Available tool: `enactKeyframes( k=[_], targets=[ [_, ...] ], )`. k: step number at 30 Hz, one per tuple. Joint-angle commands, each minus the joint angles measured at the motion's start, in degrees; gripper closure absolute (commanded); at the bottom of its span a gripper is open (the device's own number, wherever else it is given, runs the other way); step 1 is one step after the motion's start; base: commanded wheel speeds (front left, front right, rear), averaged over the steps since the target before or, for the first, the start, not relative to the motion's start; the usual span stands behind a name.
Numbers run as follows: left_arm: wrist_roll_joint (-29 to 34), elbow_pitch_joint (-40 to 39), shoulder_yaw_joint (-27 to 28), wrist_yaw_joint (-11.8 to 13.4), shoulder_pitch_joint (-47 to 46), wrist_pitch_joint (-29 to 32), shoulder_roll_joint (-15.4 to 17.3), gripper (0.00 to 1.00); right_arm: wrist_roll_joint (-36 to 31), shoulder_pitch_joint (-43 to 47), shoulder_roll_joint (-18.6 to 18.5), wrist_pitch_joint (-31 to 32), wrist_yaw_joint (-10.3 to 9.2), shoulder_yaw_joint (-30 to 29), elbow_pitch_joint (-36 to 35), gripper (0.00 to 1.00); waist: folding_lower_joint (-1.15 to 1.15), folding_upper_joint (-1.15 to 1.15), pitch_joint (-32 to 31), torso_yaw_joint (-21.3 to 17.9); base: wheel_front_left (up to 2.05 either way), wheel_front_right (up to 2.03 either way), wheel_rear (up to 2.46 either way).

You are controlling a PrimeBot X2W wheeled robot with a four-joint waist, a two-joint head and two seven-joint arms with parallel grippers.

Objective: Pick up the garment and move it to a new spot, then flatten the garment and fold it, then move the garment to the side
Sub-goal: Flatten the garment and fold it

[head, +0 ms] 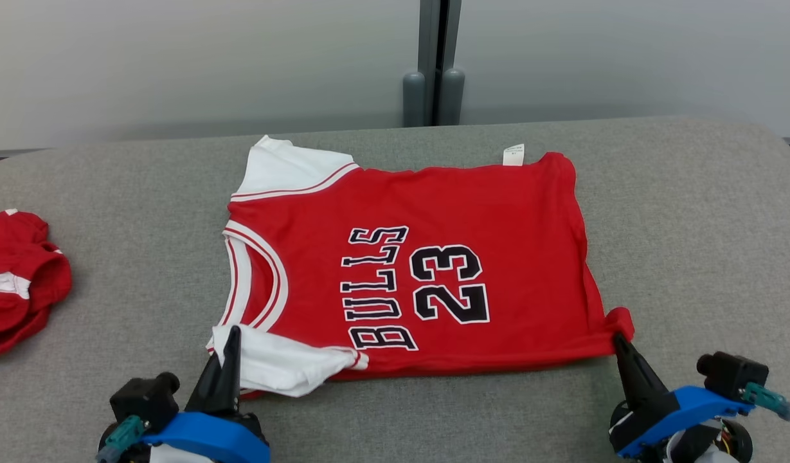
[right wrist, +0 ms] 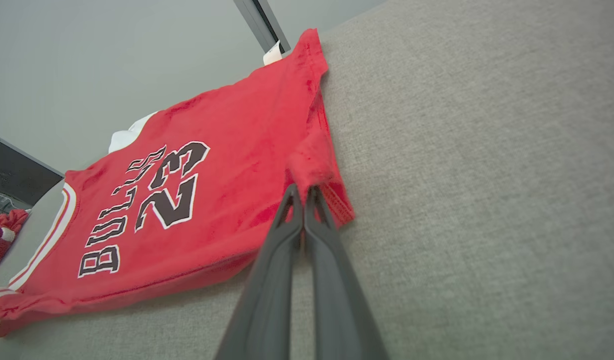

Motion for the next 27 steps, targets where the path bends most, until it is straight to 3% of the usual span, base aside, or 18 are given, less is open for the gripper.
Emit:
enactKeyframes(
  k=[1, 12, 13, 14, 15, 16, 21, 27],
  targets=[
    [0.36, 0.92, 0.03, -0.28, -2.51, 0.27, 0.62, 1.00, -0.74, -2.03, -0.24, 0.42, 0.01, 0.07, 0.78, 1.00, -0.01, -0.01, 0.62, 0.04, 0.00, 0.00, 0.00],
    [-0.11, 11.80, -1.77, -1.49, -15.29, 0.23, 2.95, 1.00, -2.84, -13.25, -0.57, 0.79, 0.02, 1.69, 8.63, 1.00, -0.01, -0.01, 4.98, -0.34, 0.00, 0.00, 0.00],
    [-0.13, 12.74, -2.08, -1.48, -16.16, -0.13, 3.00, 1.00, -2.73, -13.86, -0.56, 0.51, 0.02, 1.93, 9.42, 0.93, -0.01, -0.01, 5.18, -0.30, 0.00, 0.00, 0.00],
    [-0.16, 13.75, -2.42, -1.49, -16.84, -0.33, 3.04, 0.85, -2.65, -14.40, -0.62, 0.13, 0.01, 2.20, 10.17, 0.73, -0.01, -0.01, 5.24, -0.28, 0.00, 0.00, 0.00],
    [-0.12, 14.78, -2.74, -1.56, -17.57, -0.65, 3.09, 0.13, -2.58, -14.77, -0.74, -0.46, 0.02, 2.38, 10.78, 0.08, -0.01, -0.01, 5.26, -0.23, 0.00, 0.00, 0.00],
    [-0.11, 15.82, -2.98, -1.62, -18.11, -0.95, 3.04, 0.00, -2.42, -15.03, -0.82, -0.98, 0.01, 2.62, 11.45, 0.00, -0.01, -0.01, 5.21, -0.18, 0.00, 0.00, 0.00],
    [-0.67, 18.64, -3.00, -1.78, -18.41, -2.63, 2.51, 0.00, -3.36, -13.72, -1.93, -4.37, 0.01, 4.49, 12.20, 0.00, -0.01, -0.01, 4.27, 0.20, 0.00, 0.00, 0.00],
    [-1.66, 18.53, -0.72, -1.81, -13.12, -3.98, 2.67, 0.00, -3.40, -9.44, -5.88, -6.01, 0.02, 6.47, 12.09, 0.00, -0.01, -0.01, 3.28, 0.62, 0.00, 0.00, 0.00]
  ],
)
